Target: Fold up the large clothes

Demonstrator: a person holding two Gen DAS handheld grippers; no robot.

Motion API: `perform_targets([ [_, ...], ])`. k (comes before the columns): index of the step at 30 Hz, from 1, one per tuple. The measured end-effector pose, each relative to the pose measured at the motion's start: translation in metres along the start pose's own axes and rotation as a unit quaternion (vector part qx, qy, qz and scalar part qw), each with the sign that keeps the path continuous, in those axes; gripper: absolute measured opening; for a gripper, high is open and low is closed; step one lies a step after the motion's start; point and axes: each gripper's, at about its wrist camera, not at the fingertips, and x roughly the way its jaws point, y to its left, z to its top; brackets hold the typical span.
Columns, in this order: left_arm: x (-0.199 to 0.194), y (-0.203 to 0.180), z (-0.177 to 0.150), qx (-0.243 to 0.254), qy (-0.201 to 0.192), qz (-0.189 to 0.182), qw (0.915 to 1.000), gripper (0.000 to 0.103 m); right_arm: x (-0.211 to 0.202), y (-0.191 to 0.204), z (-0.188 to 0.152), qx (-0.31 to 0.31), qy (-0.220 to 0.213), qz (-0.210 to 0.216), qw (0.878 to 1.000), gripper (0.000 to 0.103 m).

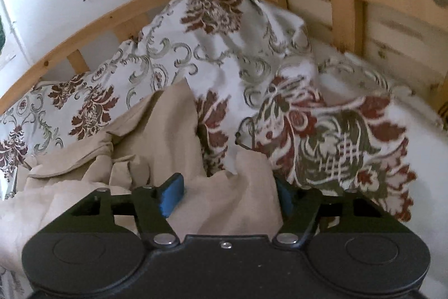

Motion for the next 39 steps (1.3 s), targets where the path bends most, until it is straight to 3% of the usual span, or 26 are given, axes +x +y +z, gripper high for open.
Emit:
perform_targets([
  [1,0.007,0.001,-0.001,-0.011,0.019,0.002,0.9998,0.031,0.003,0.000,0.000,0.003,0.005,-0.002,1.000,0.064],
  [3,0.008,-0.001,-0.003,-0.035,0.024,0.010,0.9991,0.019,0.009,0.001,0.000,-0.003,0.013,-0.019,1.000,0.025],
  [5,-0.002,-0.012,-0.003,-0.007,0.004,0.031,0.9995,0.004,0.010,0.006,-0.001,-0.031,0.005,-0.023,0.999,0.023],
  [8,-0.022,-0.017,-0.004,-0.007,-0.050,0.046,0.9977,0.001,0.004,0.018,-0.003,-0.083,-0.034,-0.037,0.995,0.020],
  [11,-0.040,-0.008,-0.004,-0.046,-0.096,0.034,0.9938,0.001,-0.009,0.035,-0.003,-0.143,-0.106,-0.063,0.982,0.018],
  [14,-0.057,-0.001,-0.004,-0.082,-0.152,0.015,0.9849,0.001,-0.017,0.051,-0.005,-0.204,-0.170,-0.092,0.960,0.017],
  [17,-0.060,-0.011,-0.003,-0.066,-0.200,0.041,0.9768,0.001,-0.012,0.075,-0.013,-0.294,-0.218,-0.148,0.919,0.017],
  [19,-0.048,-0.018,0.000,-0.045,-0.198,0.065,0.9770,0.001,0.001,0.082,-0.013,-0.323,-0.215,-0.168,0.906,0.017],
  [24,-0.003,-0.035,-0.004,0.004,-0.148,0.110,0.9828,0.001,0.053,0.084,-0.011,-0.340,-0.140,-0.189,0.911,0.017],
  [27,0.022,-0.040,-0.010,0.037,-0.111,0.113,0.9867,0.001,0.078,0.086,-0.020,-0.371,-0.098,-0.193,0.903,0.017],
  [30,0.030,-0.042,-0.013,0.045,-0.097,0.105,0.9887,0.003,0.095,0.093,-0.030,-0.409,-0.081,-0.202,0.886,0.018],
  [33,0.020,-0.040,-0.010,0.023,-0.093,0.103,0.9901,0.009,0.095,0.093,-0.028,-0.398,-0.077,-0.195,0.893,0.020],
  [35,0.008,-0.038,-0.011,0.008,-0.086,0.083,0.9928,0.036,0.087,0.090,-0.024,-0.370,-0.083,-0.184,0.907,0.027],
  [36,0.004,-0.038,-0.011,0.005,-0.086,0.075,0.9935,0.062,0.081,0.089,-0.022,-0.358,-0.088,-0.179,0.912,0.039],
  [37,-0.003,-0.039,-0.014,0.002,-0.093,0.072,0.9931,0.073,0.074,0.090,-0.021,-0.349,-0.097,-0.177,0.915,0.046],
  [39,-0.012,-0.041,-0.018,0.003,-0.106,0.076,0.9914,0.075,0.063,0.095,-0.021,-0.346,-0.127,-0.180,0.912,0.067],
])
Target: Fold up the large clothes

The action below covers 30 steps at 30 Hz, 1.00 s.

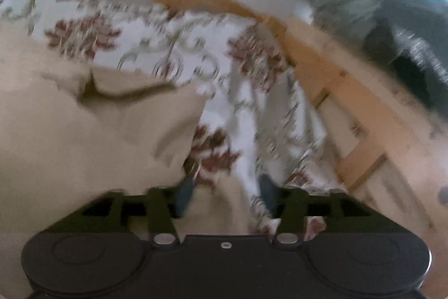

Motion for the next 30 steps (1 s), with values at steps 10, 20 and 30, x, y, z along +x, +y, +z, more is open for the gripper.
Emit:
perform_targets([
  [10,-0.070,-0.047,-0.014,0.004,-0.119,-0.122,0.9853,0.103,-0.092,0.050,0.028,0.016,-0.174,0.064,0.982,0.100],
  [20,0.004,-0.084,-0.045,0.042,-0.053,-0.077,0.9947,0.103,-0.057,0.098,0.010,-0.022,-0.137,0.166,0.976,0.102],
  [30,0.009,-0.074,-0.047,0.036,-0.052,-0.109,0.9920,0.102,-0.028,0.112,0.002,-0.017,-0.103,0.196,0.975,0.102],
])
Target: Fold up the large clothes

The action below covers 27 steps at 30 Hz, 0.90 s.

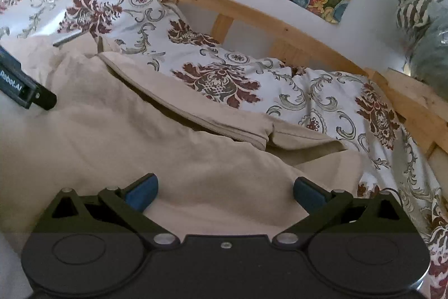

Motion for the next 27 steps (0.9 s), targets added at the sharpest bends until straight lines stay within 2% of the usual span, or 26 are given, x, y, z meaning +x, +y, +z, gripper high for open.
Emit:
perform_targets([
  [4,-0.029,0.009,0.009,-0.048,-0.032,-0.060,0.9966,0.103,-0.017,-0.020,0.018,0.048,0.040,-0.014,0.998,0.102],
  [6,-0.039,0.010,0.013,-0.058,-0.041,-0.063,0.9954,0.103,-0.032,-0.031,0.026,0.063,0.061,-0.061,0.994,0.102],
  [8,-0.042,0.008,0.014,-0.045,-0.037,-0.031,0.9978,0.103,-0.045,-0.041,0.030,0.075,0.078,-0.126,0.986,0.102],
  [9,-0.039,0.007,0.013,-0.037,-0.029,0.003,0.9989,0.103,-0.049,-0.047,0.029,0.091,0.088,-0.155,0.980,0.102],
  [11,-0.029,0.011,0.013,-0.040,-0.003,0.052,0.9978,0.103,-0.056,-0.065,0.022,0.146,0.106,-0.202,0.963,0.102],
  [14,-0.012,0.025,0.013,-0.084,0.038,0.056,0.9942,0.103,-0.048,-0.083,0.008,0.172,0.135,-0.236,0.947,0.102],
  [16,-0.003,0.032,0.013,-0.103,0.051,0.048,0.9922,0.103,-0.036,-0.085,-0.003,0.173,0.160,-0.243,0.941,0.102],
  [19,0.005,0.025,0.010,-0.063,0.044,0.053,0.9957,0.103,-0.013,-0.081,-0.023,0.177,0.205,-0.213,0.939,0.102],
  [22,0.011,0.019,0.005,-0.029,0.033,0.058,0.9973,0.103,-0.007,-0.074,-0.034,0.181,0.195,-0.209,0.941,0.102],
  [27,0.005,0.022,0.010,-0.045,0.040,0.053,0.9968,0.103,-0.007,-0.077,-0.036,0.198,0.193,-0.200,0.940,0.102],
])
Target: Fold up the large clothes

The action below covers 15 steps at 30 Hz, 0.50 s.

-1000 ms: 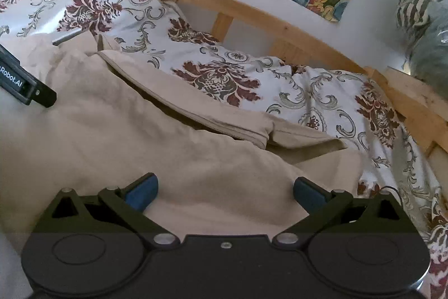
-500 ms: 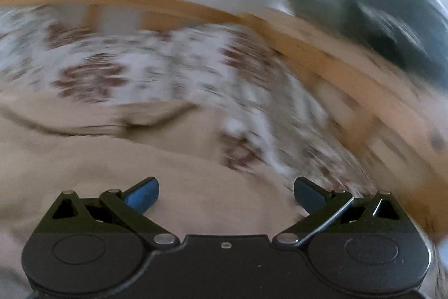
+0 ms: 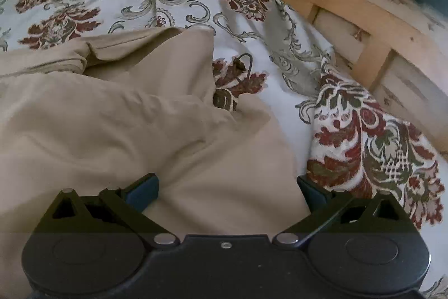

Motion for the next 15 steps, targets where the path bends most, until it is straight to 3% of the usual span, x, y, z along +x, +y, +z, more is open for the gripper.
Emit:
perform_targets([
  [5,-0.029,0.016,0.005,-0.059,0.012,-0.006,0.9982,0.103,-0.010,-0.008,0.012,0.018,0.020,0.007,1.000,0.102],
  [7,-0.047,0.022,0.007,-0.082,0.026,-0.005,0.9963,0.103,-0.023,-0.012,0.015,0.032,0.005,0.016,0.999,0.102],
  [12,-0.086,0.032,-0.016,-0.143,0.054,-0.019,0.9881,0.103,-0.062,-0.005,0.018,0.017,-0.091,0.022,0.995,0.102],
  [15,-0.093,0.029,-0.039,-0.139,0.045,-0.015,0.9891,0.103,-0.076,0.009,0.022,-0.008,-0.155,0.070,0.985,0.102],
])
